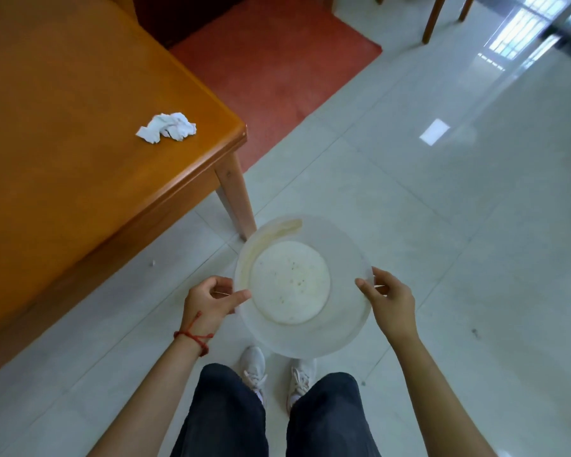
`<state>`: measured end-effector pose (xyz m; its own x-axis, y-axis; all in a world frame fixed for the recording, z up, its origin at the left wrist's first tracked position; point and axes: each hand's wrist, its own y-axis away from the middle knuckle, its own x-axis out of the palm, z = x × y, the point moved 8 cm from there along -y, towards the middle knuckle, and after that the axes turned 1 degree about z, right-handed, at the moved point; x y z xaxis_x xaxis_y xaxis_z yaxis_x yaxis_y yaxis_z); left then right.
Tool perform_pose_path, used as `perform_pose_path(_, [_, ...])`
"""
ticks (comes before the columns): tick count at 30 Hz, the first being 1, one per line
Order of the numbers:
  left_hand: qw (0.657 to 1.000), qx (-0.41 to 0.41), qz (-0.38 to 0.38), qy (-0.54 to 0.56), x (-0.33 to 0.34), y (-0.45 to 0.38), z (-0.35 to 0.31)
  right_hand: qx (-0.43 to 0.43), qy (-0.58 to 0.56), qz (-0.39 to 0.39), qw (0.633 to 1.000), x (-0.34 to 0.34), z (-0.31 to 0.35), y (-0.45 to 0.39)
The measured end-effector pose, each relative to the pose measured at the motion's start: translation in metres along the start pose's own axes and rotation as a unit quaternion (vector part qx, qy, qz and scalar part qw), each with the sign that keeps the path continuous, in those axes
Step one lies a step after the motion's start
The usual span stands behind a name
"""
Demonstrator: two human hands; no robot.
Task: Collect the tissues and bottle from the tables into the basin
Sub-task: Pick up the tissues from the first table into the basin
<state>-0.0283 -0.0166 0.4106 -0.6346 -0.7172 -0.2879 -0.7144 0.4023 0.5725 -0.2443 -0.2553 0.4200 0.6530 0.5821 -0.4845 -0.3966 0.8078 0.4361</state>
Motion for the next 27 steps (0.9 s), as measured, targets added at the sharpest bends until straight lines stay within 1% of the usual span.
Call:
perform_pose_path(4, [1.0, 0.014, 0.003, 0.001, -0.018, 0.028, -0.022, -0.002, -0.006, 0.002, 1.0, -0.012, 0.026, 0.026])
perform_pose_path(8, [1.0, 0.021, -0.005, 0.01, -0.037, 0.05, -0.034, -0.015, -0.011, 0.021, 1.0, -0.015, 0.046, 0.049])
perform_pose_path(13, [0.999, -0.003, -0.024, 0.033, -0.055, 0.071, -0.034, -0.029, 0.004, 0.048, 0.998, -0.012, 0.063, 0.064])
perform_pose_path(17, [0.997, -0.029, -0.052, 0.053, -0.059, 0.083, -0.03, -0.045, 0.02, 0.078, 0.996, -0.011, 0.073, 0.06])
perform_pose_path(21, [0.99, -0.055, -0.089, 0.096, -0.051, 0.095, -0.027, -0.067, 0.037, 0.121, 0.99, -0.014, 0.09, 0.041])
perform_pose_path(27, [0.966, -0.073, -0.156, 0.191, -0.025, 0.118, -0.027, -0.123, 0.081, 0.19, 0.971, -0.024, 0.121, 0.007])
